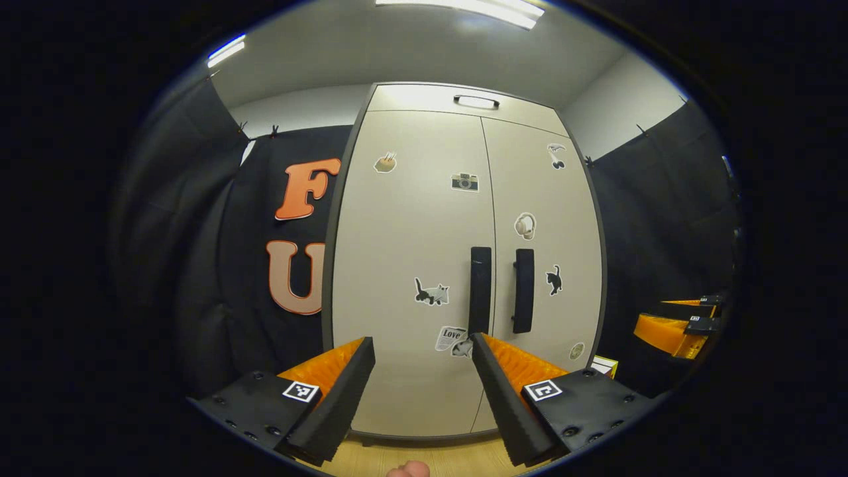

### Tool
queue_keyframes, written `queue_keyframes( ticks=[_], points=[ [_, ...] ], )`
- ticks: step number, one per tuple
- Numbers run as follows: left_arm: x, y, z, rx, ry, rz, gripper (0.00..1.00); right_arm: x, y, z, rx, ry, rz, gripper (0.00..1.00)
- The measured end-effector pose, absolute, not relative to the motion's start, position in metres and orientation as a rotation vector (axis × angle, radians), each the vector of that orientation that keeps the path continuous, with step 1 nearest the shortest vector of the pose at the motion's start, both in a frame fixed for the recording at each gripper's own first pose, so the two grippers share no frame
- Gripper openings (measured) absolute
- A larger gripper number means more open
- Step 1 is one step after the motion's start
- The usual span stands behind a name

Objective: Grab one shoe with the right hand and put it into the shoe cabinet, grab the other shoe with the left hand and put it into the shoe cabinet; then close the right door with the right hand and the left door with the left hand.

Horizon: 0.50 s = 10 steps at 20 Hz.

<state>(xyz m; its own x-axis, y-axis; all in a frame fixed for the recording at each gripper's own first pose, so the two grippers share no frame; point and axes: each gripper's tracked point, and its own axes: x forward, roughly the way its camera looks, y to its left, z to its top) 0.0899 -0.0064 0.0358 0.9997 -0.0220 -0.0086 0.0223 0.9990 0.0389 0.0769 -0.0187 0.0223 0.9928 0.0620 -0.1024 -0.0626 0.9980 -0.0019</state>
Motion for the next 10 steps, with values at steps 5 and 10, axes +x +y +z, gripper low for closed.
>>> queue_keyframes(
  ticks=[5,10],
  points=[
    [0.071,0.002,0.031,0.039,0.015,-0.009,0.96,0.068,-0.016,0.018,-0.006,0.104,0.053,0.92],
    [0.064,0.009,0.031,0.036,0.016,0.008,0.97,0.062,-0.012,0.020,0.022,0.099,0.058,0.92]
  ],
)
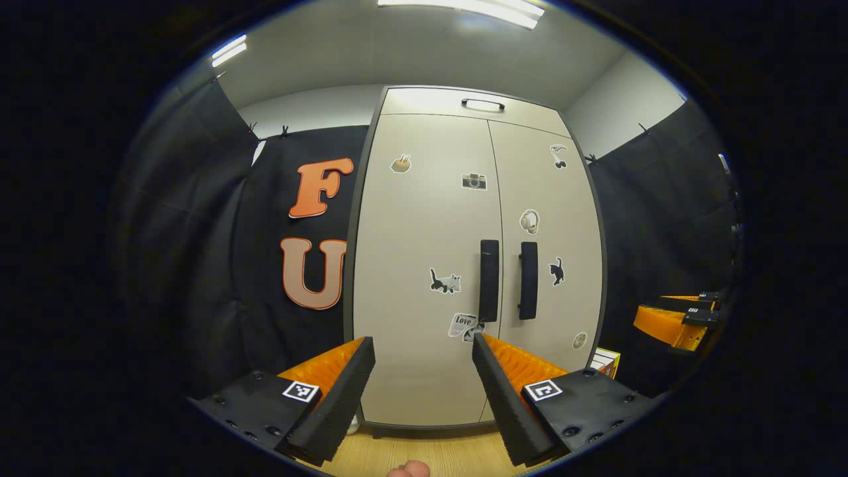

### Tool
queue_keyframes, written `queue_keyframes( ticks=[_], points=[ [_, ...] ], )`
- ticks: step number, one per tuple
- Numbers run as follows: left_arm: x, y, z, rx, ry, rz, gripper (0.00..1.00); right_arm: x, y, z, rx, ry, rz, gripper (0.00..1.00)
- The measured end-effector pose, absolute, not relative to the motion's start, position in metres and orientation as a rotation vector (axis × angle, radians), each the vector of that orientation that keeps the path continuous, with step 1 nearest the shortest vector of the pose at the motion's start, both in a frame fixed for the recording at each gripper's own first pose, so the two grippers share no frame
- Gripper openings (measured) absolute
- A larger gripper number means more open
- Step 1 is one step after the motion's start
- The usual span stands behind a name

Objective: Grab one shoe with the right hand and put it into the shoe cabinet, grab the other shoe with the left hand and put it into the shoe cabinet; then close the right door with the right hand and the left door with the left hand.

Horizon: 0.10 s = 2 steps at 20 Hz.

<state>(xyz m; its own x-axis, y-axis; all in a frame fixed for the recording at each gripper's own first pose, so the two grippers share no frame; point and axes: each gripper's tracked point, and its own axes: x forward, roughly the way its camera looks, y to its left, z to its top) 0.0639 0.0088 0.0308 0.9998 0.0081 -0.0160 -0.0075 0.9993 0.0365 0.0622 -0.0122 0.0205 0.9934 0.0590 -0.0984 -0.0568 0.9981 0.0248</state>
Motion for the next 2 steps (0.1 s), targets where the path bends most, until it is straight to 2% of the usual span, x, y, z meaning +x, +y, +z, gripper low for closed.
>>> queue_keyframes(
  ticks=[2],
  points=[
    [0.0594,0.0107,0.0291,0.042,0.024,0.017,0.96,0.0602,-0.0126,0.0230,0.019,0.092,0.059,0.92]
  ],
)
